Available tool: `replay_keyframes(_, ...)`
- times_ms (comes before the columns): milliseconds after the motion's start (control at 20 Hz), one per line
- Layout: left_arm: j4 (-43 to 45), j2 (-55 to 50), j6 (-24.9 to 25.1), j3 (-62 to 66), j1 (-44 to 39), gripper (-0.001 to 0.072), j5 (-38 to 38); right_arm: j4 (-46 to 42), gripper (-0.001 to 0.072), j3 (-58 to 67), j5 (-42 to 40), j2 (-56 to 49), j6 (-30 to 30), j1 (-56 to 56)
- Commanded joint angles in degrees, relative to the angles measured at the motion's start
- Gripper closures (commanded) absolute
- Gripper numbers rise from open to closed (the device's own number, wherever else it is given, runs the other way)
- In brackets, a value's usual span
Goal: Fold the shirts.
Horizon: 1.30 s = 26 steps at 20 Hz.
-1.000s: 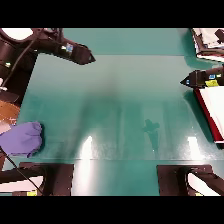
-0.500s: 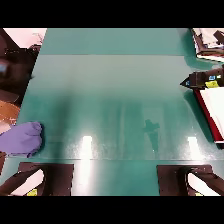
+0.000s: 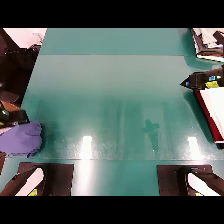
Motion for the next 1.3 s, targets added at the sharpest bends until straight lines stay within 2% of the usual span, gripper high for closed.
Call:
replay_keyframes(0,7.23,0.00,-3.52,-9.38,0.35,-0.0001,3.82,0.02,0.0700,0.07,-0.20,0.02,-0.20,0.04)
replay_keyframes(100,7.23,-0.09,-4.98,-12.59,0.35,0.0027,6.12,0.04,0.0700,0.07,-0.44,0.02,-0.20,0.04)
replay_keyframes(200,7.15,-0.02,-5.33,-13.16,0.35,0.0404,6.99,0.04,0.0700,0.07,-0.46,0.02,-0.20,0.04)
replay_keyframes(250,7.17,0.09,-5.31,-12.85,0.35,0.0566,7.08,0.07,0.0700,0.07,-0.46,0.02,-0.17,0.04)
replay_keyframes(300,7.02,0.09,-5.29,-11.82,0.35,0.0674,6.93,0.09,0.0700,0.07,-0.46,0.02,-0.17,0.04)
replay_keyframes(400,4.98,0.13,-4.22,-6.51,0.35,0.0677,5.79,0.11,0.0700,0.11,-1.05,0.04,-0.17,0.04)
replay_keyframes(550,-2.64,0.33,-0.66,9.18,-1.86,0.0678,1.46,0.13,0.0700,3.37,-1.75,0.02,-0.17,0.04)
replay_keyframes(800,-21.77,0.26,1.33,36.04,-16.90,0.0678,-1.29,0.11,0.0700,14.62,-5.16,0.00,-0.13,0.04)
replay_keyframes(1000,-21.22,-0.09,1.27,45.27,-30.29,0.0679,-1.46,0.11,0.0700,21.29,-6.27,0.00,-0.13,0.04)
replay_keyframes(1250,-21.18,-4.22,-2.08,45.13,-37.77,0.0678,-1.20,0.11,0.0700,23.65,-6.47,0.02,-0.09,0.04)
